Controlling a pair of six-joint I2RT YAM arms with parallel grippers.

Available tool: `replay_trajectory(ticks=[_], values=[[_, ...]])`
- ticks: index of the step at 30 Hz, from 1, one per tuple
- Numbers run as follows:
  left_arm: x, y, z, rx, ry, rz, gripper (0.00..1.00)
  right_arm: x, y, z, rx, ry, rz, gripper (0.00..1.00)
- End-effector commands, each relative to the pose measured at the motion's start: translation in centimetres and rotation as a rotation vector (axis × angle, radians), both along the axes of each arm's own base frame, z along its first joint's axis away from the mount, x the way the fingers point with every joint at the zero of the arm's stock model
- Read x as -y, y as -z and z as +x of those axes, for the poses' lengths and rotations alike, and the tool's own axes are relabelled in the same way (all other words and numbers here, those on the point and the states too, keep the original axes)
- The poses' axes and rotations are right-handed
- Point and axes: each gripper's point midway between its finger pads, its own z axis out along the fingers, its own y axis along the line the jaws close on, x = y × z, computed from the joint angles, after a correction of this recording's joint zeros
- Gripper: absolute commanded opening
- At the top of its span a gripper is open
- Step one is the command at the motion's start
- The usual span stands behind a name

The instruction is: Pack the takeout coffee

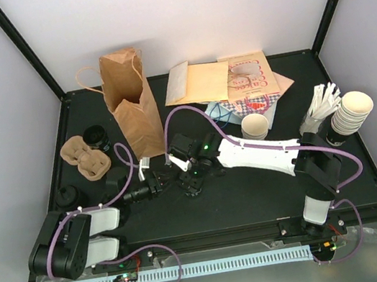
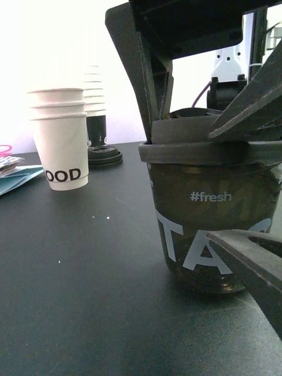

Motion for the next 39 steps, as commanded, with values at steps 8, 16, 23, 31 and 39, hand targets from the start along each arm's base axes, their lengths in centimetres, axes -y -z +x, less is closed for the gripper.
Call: replay_trajectory(ticks=[8, 16, 23, 31, 39], values=[[0.3, 0.9, 0.9, 0.016, 0.064, 0.076, 0.52, 5.3, 7.3, -5.4, -0.259, -0.029, -0.280, 0.74], [-0.4, 2.7, 1.1, -0.031, 0.055, 0.183, 0.45, 5.4, 7.4, -5.5, -0.261, -0.029, -0.283, 0.74], [-1.4, 5.6, -0.4, -0.082, 0.033, 0.257, 0.39, 5.4, 7.7, -5.5, -0.268, -0.019, -0.291, 0.74], [-2.2, 8.5, -2.1, -0.172, 0.021, 0.308, 0.37, 5.6, 8.3, -5.9, -0.295, -0.018, -0.303, 0.74], [-2.5, 9.6, -2.7, -0.211, 0.011, 0.373, 0.34, 6.3, 8.7, -6.2, -0.307, -0.004, -0.326, 0.73]])
